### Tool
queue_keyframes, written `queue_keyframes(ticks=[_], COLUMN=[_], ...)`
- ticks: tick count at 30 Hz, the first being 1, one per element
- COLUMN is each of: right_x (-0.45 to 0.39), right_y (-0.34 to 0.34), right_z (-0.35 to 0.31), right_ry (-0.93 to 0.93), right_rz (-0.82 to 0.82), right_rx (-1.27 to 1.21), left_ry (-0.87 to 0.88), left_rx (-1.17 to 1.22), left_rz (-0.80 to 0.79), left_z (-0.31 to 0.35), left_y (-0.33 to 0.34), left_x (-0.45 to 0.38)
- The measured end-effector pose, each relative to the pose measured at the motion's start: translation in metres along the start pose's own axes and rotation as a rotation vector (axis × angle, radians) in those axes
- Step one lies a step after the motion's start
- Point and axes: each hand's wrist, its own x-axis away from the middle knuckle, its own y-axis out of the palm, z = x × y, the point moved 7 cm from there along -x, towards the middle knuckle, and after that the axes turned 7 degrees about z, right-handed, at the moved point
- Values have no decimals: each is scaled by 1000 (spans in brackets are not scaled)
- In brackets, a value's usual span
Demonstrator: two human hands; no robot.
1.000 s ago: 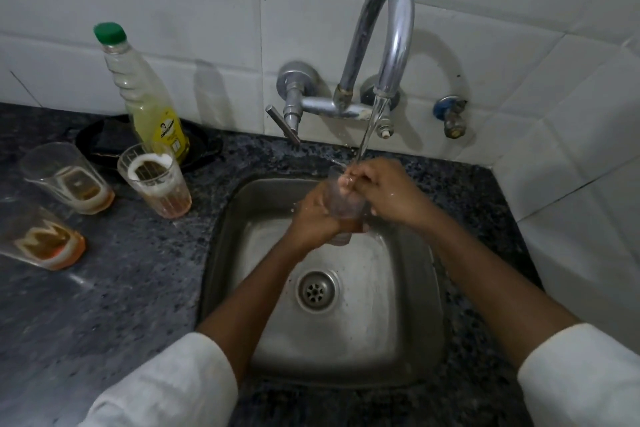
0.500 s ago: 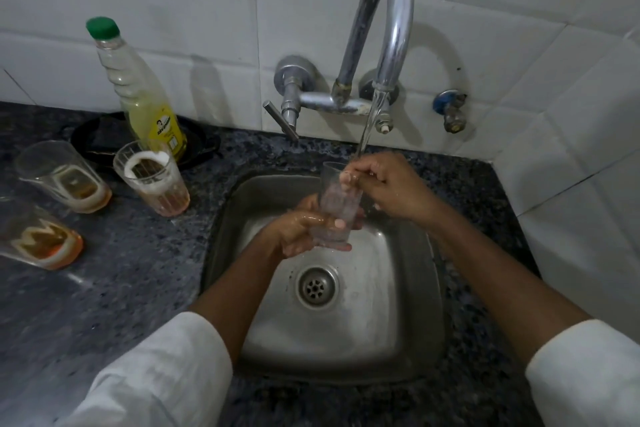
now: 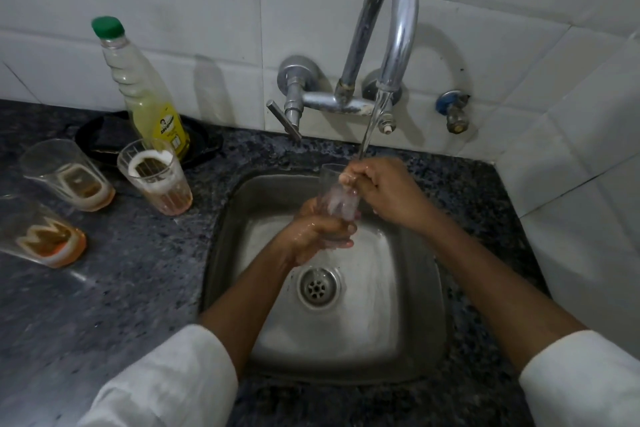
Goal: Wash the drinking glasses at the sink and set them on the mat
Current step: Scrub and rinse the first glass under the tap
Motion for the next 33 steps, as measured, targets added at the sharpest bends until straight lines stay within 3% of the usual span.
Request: queue_keyframes(ticks=[3,4,6,9,11,13,15,18,21,23,26,30,33], right_x=[-6,-6,-5,4,6,3,9,39,56,59,60,45,23], right_y=[4,4,0,-8,-11,-8,0,30,71,95,113,101,79], right_z=[9,10,5,-5,-4,12,37,72,82,76,63,57,34], right_ry=[171,172,104,-74,-89,52,348,859,1145,1242,1266,1081,884], right_rz=[40,47,51,34,65,92,116,206,264,249,234,202,261], right_rx=[137,130,60,-102,-108,-18,-35,-553,-970,-1101,-1123,-733,-711], left_ry=[262,310,230,-76,-143,-76,42,228,455,632,743,557,414], left_rx=[-383,-410,-263,222,259,2,-472,-1078,-1283,-1323,-1266,-1289,-1333], left_rz=[494,510,276,-222,-220,-38,176,301,286,315,323,377,416], left_z=[9,9,2,-9,-9,-2,15,39,63,81,95,99,99], left_y=[-1,1,1,9,10,6,-5,-12,-3,4,9,-17,-45], left_x=[3,4,-2,5,9,8,4,3,13,20,25,24,27])
